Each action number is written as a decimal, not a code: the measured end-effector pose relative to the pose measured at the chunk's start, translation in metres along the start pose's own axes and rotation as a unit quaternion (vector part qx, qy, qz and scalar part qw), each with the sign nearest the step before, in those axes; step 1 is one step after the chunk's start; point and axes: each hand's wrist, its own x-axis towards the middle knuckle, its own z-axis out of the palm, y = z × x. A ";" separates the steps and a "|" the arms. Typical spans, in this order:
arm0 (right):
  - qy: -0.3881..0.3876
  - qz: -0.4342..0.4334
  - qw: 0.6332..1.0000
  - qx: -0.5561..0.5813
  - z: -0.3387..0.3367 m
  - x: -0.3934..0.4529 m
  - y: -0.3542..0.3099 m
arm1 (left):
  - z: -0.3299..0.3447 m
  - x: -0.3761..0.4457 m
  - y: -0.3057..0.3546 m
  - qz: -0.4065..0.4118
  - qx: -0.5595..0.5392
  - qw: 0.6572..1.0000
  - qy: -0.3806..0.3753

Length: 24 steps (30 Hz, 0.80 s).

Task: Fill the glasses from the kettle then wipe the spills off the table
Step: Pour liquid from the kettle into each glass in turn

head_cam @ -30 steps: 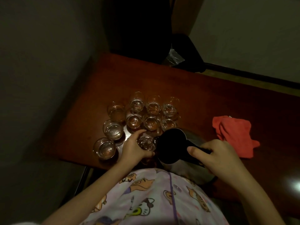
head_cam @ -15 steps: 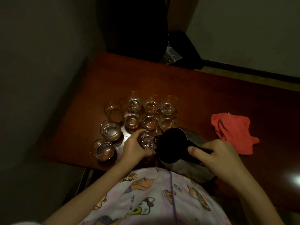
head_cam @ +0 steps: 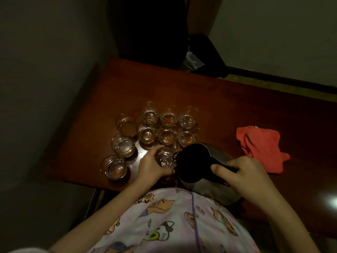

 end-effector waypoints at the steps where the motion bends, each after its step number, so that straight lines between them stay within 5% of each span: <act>1: 0.000 0.001 1.000 0.000 0.000 0.000 0.000 | 0.000 0.000 0.000 -0.001 0.001 1.000 0.001; 24: -0.004 -0.006 1.000 -0.017 0.001 -0.003 -0.004 | 0.001 -0.002 -0.006 -0.010 -0.006 1.000 -0.005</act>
